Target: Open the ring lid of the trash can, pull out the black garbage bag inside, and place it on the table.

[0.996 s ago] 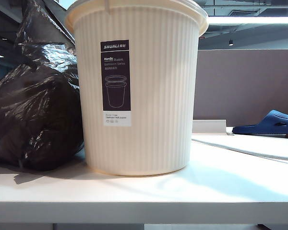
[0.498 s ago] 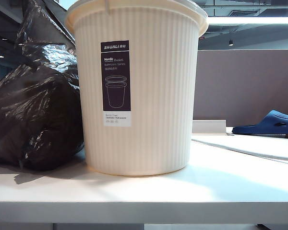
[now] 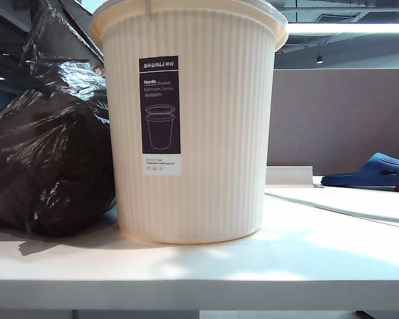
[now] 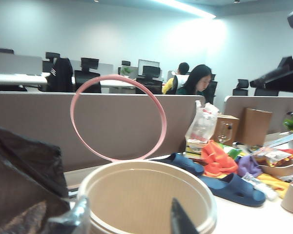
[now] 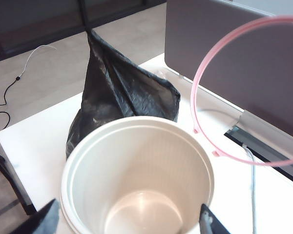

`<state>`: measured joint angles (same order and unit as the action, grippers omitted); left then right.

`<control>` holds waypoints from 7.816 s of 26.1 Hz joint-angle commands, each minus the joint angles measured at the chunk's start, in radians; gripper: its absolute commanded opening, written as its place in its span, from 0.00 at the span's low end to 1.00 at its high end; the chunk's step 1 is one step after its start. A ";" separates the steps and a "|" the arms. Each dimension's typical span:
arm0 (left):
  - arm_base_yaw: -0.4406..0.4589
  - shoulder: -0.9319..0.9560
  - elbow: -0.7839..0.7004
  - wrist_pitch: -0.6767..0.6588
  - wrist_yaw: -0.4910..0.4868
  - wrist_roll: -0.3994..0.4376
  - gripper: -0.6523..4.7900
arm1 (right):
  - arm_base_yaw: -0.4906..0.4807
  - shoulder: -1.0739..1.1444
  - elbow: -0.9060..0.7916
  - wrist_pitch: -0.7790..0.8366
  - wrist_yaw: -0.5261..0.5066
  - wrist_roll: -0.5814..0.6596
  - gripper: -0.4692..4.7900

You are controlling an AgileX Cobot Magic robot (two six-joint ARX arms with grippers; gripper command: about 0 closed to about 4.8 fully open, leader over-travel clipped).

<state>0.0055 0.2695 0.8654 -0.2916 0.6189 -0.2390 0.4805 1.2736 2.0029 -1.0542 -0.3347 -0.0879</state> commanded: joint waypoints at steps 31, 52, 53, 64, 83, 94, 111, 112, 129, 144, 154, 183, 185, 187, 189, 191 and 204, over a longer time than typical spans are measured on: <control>-0.073 -0.181 -0.438 0.013 -0.129 0.024 0.21 | 0.001 -0.669 -1.098 0.580 0.138 0.050 0.64; -0.074 -0.181 -0.670 0.219 -0.227 -0.013 0.11 | 0.001 -0.662 -1.390 0.936 0.136 0.050 0.56; -0.074 -0.181 -0.687 0.236 -0.230 -0.019 0.11 | 0.001 -0.657 -1.397 0.947 0.140 0.051 0.56; -0.074 -0.181 -0.797 0.290 -0.375 -0.024 0.11 | 0.000 -0.585 -1.495 1.153 0.214 0.055 0.47; -0.074 -0.182 -0.856 0.250 -0.372 0.010 0.11 | 0.000 -0.251 -1.597 1.376 0.273 0.035 0.46; -0.074 -0.182 -0.856 0.237 -0.372 0.003 0.11 | 0.000 -0.251 -1.597 1.374 0.269 0.035 0.46; -0.074 -0.182 -0.856 0.237 -0.372 0.003 0.11 | -0.003 -0.303 -1.597 1.252 0.416 0.031 0.09; -0.074 -0.182 -0.856 0.237 -0.372 0.003 0.11 | -0.014 -0.329 -1.597 1.219 0.416 0.031 0.09; -0.074 -0.182 -0.856 0.237 -0.372 0.003 0.11 | -0.403 -0.879 -1.604 0.819 0.203 0.035 0.09; -0.074 -0.182 -0.856 0.237 -0.372 0.003 0.11 | -0.453 -1.207 -1.962 1.041 0.227 0.192 0.09; -0.074 -0.182 -0.856 0.237 -0.372 0.003 0.11 | -0.450 -1.249 -1.999 1.022 0.232 0.193 0.09; -0.072 -0.267 -0.855 0.234 -0.372 0.003 0.11 | -0.450 -1.271 -1.999 0.930 0.228 0.192 0.09; -0.072 -0.267 -0.855 0.233 -0.376 0.035 0.11 | -0.450 -1.271 -1.999 0.931 0.228 0.192 0.09; -0.072 -0.267 -0.855 0.233 -0.380 0.085 0.11 | -0.450 -1.271 -1.999 0.931 0.228 0.192 0.09; -0.073 -0.267 -0.855 0.230 -0.379 0.107 0.11 | -0.450 -1.271 -1.999 0.931 0.228 0.193 0.09; -0.073 -0.267 -0.855 0.211 -0.380 0.159 0.11 | -0.450 -1.271 -1.999 0.931 0.228 0.193 0.09; -0.071 -0.267 -0.856 0.107 -0.599 0.314 0.11 | -0.450 -1.271 -1.999 0.931 0.228 0.193 0.09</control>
<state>-0.0662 0.0017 0.0093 -0.1692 0.0273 0.0746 0.0299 0.0021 0.0044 -0.1333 -0.1062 0.1013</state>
